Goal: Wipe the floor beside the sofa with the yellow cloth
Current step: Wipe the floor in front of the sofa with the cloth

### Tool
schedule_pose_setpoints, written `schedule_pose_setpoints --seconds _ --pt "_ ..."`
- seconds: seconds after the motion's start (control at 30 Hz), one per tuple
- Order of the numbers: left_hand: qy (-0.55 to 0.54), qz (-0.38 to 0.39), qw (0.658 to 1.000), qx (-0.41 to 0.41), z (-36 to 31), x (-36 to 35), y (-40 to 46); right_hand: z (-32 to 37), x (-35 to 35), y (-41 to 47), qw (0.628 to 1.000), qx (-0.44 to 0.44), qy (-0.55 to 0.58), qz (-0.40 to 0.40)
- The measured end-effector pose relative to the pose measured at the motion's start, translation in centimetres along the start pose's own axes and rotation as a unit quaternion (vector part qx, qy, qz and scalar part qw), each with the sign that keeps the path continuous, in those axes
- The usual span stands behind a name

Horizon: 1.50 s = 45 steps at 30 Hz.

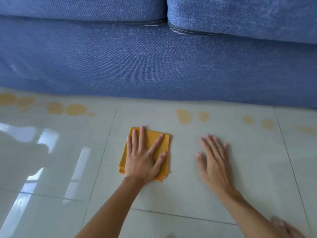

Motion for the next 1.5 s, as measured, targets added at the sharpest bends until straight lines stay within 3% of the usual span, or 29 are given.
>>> schedule_pose_setpoints --seconds 0.13,0.27,0.5,0.67,0.83,1.0,1.13,1.27,1.5 --pt "0.02 -0.016 0.997 0.079 4.7 0.2 -3.0 -2.4 0.3 -0.6 0.997 -0.033 -0.067 0.021" --pt "0.023 -0.024 0.989 0.144 7.2 0.8 0.1 -2.5 0.2 -0.6 0.995 -0.03 -0.087 0.035" --pt "0.016 -0.013 0.987 0.156 4.6 1.0 10.2 -2.8 0.0 -0.7 0.994 -0.025 -0.1 0.033" --pt "0.018 -0.002 0.996 0.082 -3.1 0.4 14.2 -2.9 0.0 -0.6 0.996 -0.021 -0.078 0.023" --pt "-0.01 0.012 1.0 -0.013 -9.8 -0.6 10.7 -3.9 1.2 -0.6 0.994 -0.051 0.098 -0.018" --pt "-0.026 0.008 0.997 -0.079 -12.1 -1.6 3.0 -5.6 2.8 -2.8 0.994 -0.095 0.04 -0.045" --pt "-0.016 0.012 0.998 -0.062 -9.1 -1.3 -2.4 -6.6 3.3 -4.7 0.991 -0.126 -0.034 -0.01" --pt "0.009 0.008 1.0 0.012 -3.0 -0.7 -6.3 -6.6 3.3 -5.3 0.987 -0.142 -0.076 0.028" --pt "0.024 -0.014 0.988 0.15 5.3 0.2 -4.8 -6.8 2.8 -5.6 0.985 -0.141 -0.089 0.037"
Point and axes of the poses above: each hand's wrist, its own y-axis towards the middle knuckle, its own x-axis out of the back of the hand, z = x × y, the point moved 2 cm from there along y, towards the middle knuckle
